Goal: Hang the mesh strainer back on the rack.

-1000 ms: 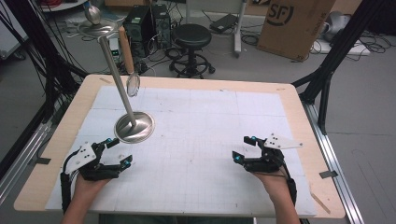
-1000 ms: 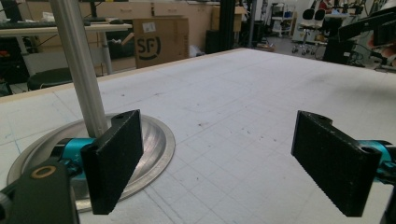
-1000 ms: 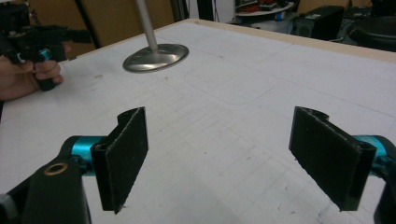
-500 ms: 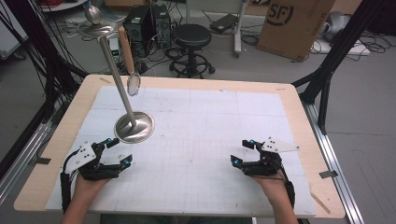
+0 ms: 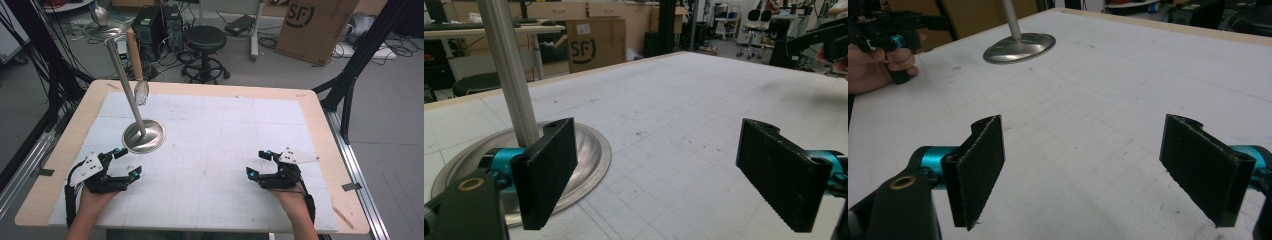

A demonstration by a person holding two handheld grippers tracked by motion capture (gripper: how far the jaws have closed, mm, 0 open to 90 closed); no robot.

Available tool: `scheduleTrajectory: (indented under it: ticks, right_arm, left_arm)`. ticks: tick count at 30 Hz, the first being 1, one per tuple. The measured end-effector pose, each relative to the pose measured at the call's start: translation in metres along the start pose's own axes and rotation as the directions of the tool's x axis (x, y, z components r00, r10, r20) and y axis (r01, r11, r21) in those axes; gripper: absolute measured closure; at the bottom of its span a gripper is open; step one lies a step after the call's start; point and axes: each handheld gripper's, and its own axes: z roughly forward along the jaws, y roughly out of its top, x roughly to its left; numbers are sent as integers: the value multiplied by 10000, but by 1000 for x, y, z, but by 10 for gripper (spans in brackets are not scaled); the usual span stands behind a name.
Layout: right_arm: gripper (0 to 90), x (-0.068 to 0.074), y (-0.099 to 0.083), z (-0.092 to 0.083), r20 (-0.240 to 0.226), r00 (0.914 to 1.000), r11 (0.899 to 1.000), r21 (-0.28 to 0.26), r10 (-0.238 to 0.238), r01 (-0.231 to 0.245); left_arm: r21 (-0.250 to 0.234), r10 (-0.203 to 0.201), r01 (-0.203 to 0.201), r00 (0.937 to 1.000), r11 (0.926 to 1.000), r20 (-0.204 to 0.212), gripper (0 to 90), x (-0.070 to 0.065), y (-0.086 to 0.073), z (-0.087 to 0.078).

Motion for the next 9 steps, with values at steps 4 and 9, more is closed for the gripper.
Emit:
scheduleTrajectory:
  ticks: [4, 9]
  right_arm:
    - [173, 0, 0, 1, 2, 10000, 10000, 49, 21, -21]
    - [173, 0, -1, 3, 7, 10000, 9999, 155, -23, 23]
  left_arm:
    - [-11, -9, 9, 10000, 10000, -13, 173, 0, 0, 0]
    - [-6, -25, 25, 10000, 10000, 1, 172, 0, 0, 0]
